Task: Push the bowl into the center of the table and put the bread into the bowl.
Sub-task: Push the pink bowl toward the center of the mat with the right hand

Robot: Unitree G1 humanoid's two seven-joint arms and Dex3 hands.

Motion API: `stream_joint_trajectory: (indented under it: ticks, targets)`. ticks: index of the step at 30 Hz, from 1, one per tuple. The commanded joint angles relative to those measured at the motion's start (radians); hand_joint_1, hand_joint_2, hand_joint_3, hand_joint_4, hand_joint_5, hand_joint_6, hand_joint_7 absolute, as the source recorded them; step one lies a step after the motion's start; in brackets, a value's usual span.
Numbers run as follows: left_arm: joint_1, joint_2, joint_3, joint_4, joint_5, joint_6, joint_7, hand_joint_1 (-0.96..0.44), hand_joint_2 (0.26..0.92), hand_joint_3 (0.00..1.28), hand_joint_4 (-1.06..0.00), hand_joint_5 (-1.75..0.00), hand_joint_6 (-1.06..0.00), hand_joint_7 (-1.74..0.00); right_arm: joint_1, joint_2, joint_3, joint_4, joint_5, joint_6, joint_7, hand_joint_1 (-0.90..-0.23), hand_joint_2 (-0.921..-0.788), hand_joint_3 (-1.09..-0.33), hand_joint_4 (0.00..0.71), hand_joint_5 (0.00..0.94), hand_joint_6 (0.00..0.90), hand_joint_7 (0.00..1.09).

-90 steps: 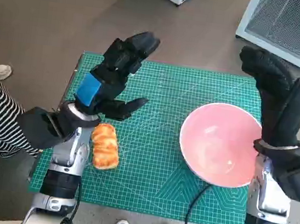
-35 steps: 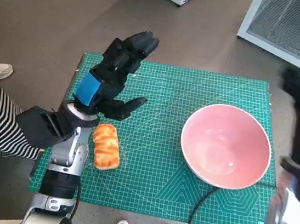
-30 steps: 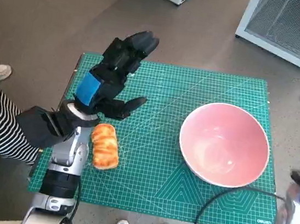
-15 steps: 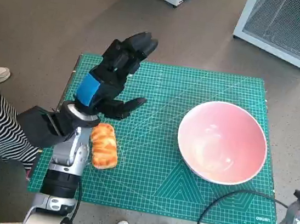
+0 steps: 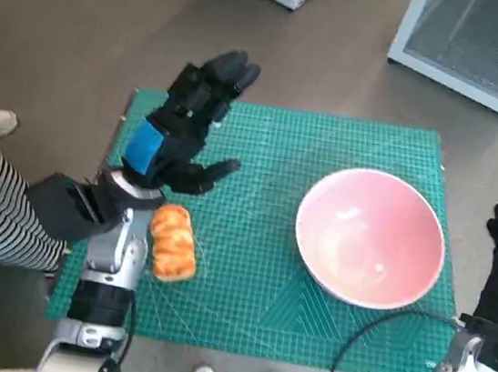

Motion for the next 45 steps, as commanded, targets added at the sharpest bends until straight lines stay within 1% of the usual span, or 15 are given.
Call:
stream_joint_trajectory:
  ticks: [1, 2, 4, 5, 8, 11, 14, 20, 23, 27, 31, 37, 45]
  targets:
    - [-0.014, 0.008, 0.007, 0.005, -0.009, -0.003, -0.005, -0.42, 0.79, 0.41, -0.01, -0.29, 0.0, -0.54, -0.005, 0.006, 0.003, 0.054, -0.005, -0.019, 0.001, -0.633, -0.921, -0.782, 0.096, 0.005, 0.029, 0.44]
    - [-0.012, 0.01, 0.009, 0.001, -0.014, 0.0, -0.01, -0.42, 0.79, 0.41, -0.01, -0.29, 0.0, -0.54, -0.031, 0.017, 0.008, 0.103, -0.007, -0.009, 0.003, -0.633, -0.921, -0.782, 0.096, 0.005, 0.03, 0.44]
    - [-0.005, 0.014, 0.013, -0.01, -0.026, 0.009, -0.018, -0.42, 0.793, 0.4, -0.01, -0.29, 0.0, -0.53, -0.083, 0.038, 0.014, 0.195, 0.0, 0.017, 0.018, -0.621, -0.921, -0.801, 0.096, 0.004, 0.034, 0.44]
    - [-0.003, 0.015, 0.014, -0.014, -0.029, 0.011, -0.02, -0.41, 0.794, 0.4, -0.02, -0.29, 0.0, -0.53, -0.1, 0.043, 0.014, 0.225, 0.004, 0.023, 0.024, -0.619, -0.921, -0.808, 0.094, 0.003, 0.035, 0.44]
    - [0.003, 0.017, 0.015, -0.024, -0.032, 0.017, -0.023, -0.41, 0.798, 0.39, -0.02, -0.29, 0.0, -0.52, -0.134, 0.055, 0.01, 0.284, 0.013, 0.032, 0.042, -0.618, -0.921, -0.816, 0.09, 0.001, 0.037, 0.44]
    - [0.007, 0.019, 0.017, -0.033, -0.034, 0.024, -0.024, -0.4, 0.8, 0.38, -0.02, -0.28, 0.0, -0.52, -0.157, 0.065, 0.007, 0.318, 0.017, 0.035, 0.055, -0.614, -0.921, -0.819, 0.088, 0.0, 0.038, 0.44]
    - [0.009, 0.026, 0.021, -0.035, -0.038, 0.031, -0.028, -0.4, 0.814, 0.35, -0.03, -0.26, 0.0, -0.51, -0.183, 0.085, 0.003, 0.34, 0.028, 0.049, 0.072, -0.603, -0.921, -0.823, 0.087, 0.0, 0.038, 0.43]
    - [0.015, 0.039, 0.028, -0.041, -0.046, 0.042, -0.031, -0.4, 0.847, 0.29, -0.05, -0.22, 0.0, -0.51, -0.218, 0.125, 0.0, 0.347, 0.042, 0.057, 0.1, -0.596, -0.921, -0.825, 0.079, 0.0, 0.034, 0.43]
    - [0.018, 0.045, 0.03, -0.044, -0.047, 0.045, -0.03, -0.39, 0.868, 0.25, -0.07, -0.18, 0.0, -0.51, -0.233, 0.141, -0.001, 0.349, 0.05, 0.062, 0.117, -0.609, -0.921, -0.82, 0.073, 0.0, 0.03, 0.42]
    - [0.021, 0.052, 0.031, -0.045, -0.045, 0.047, -0.027, -0.39, 0.875, 0.23, -0.08, -0.17, 0.0, -0.5, -0.253, 0.16, -0.002, 0.349, 0.062, 0.069, 0.137, -0.618, -0.921, -0.817, 0.069, 0.0, 0.03, 0.42]
    - [0.026, 0.059, 0.033, -0.052, -0.042, 0.049, -0.022, -0.4, 0.895, 0.19, -0.1, -0.14, 0.0, -0.5, -0.27, 0.175, -0.002, 0.353, 0.064, 0.073, 0.149, -0.617, -0.921, -0.815, 0.064, 0.0, 0.029, 0.42]
    - [0.033, 0.066, 0.036, -0.056, -0.038, 0.051, -0.016, -0.4, 0.904, 0.17, -0.11, -0.13, 0.0, -0.51, -0.293, 0.194, -0.001, 0.36, 0.061, 0.084, 0.158, -0.608, -0.921, -0.819, 0.063, 0.001, 0.028, 0.41]
    - [0.044, 0.073, 0.036, -0.072, -0.03, 0.056, 0.001, -0.4, 0.919, 0.14, -0.13, -0.1, 0.0, -0.52, -0.324, 0.215, 0.005, 0.373, 0.054, 0.104, 0.161, -0.592, -0.921, -0.845, 0.069, 0.003, 0.026, 0.41]
